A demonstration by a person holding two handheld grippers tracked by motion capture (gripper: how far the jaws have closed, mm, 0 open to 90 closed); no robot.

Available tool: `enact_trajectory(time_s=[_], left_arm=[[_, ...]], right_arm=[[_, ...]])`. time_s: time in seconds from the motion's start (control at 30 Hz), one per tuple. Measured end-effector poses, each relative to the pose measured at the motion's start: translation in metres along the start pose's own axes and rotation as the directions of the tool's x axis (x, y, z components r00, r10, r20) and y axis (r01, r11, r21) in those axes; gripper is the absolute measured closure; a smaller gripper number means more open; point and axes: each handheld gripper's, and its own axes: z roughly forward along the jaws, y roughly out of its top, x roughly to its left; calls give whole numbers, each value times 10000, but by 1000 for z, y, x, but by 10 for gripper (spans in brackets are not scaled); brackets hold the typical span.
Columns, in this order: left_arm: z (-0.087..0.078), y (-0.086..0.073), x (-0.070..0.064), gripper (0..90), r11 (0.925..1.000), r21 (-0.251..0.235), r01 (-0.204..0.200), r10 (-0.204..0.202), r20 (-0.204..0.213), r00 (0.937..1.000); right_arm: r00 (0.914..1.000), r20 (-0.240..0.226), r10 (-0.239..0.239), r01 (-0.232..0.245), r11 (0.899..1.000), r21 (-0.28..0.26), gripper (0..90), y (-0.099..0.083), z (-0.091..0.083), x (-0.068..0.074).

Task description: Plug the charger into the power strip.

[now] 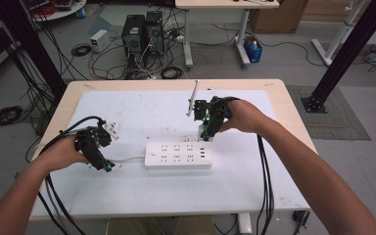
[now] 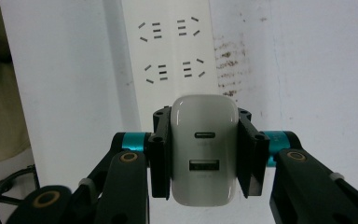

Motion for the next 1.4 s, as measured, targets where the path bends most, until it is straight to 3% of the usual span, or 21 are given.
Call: enact_trajectory(time_s=[0.1, 0.43, 0.67, 1.07, 1.23, 1.4], left_arm=[[1, 0, 1, 186, 9999, 143, -90, 90, 38, 10000], [1, 2, -1, 186, 9999, -51, -136, 137, 59, 9999], [2, 1, -2, 186, 9999, -61, -115, 115, 57, 9999], [8, -3, -3, 187, 9997, -201, 106, -102, 152, 9998], [9, -3, -1, 187, 10000, -89, -31, 33, 200, 9998], [12, -4, -1, 186, 9998, -160, 109, -105, 243, 9996]], right_arm=[[10000, -6, -39, 39, 10000, -24, 623, 8, 7, -2], [9994, -315, -146, 146, 9999, -11, 623, 21, 25, -6], [9989, -324, -346, 342, 9993, -147, 623, 25, 34, -5], [9966, -550, -610, 613, 9981, 52, 623, 32, 58, -6], [9961, -503, -718, 733, 9969, 281, 623, 31, 69, -5], [9943, -602, -882, 898, 9956, 254, 624, 32, 72, -4]])
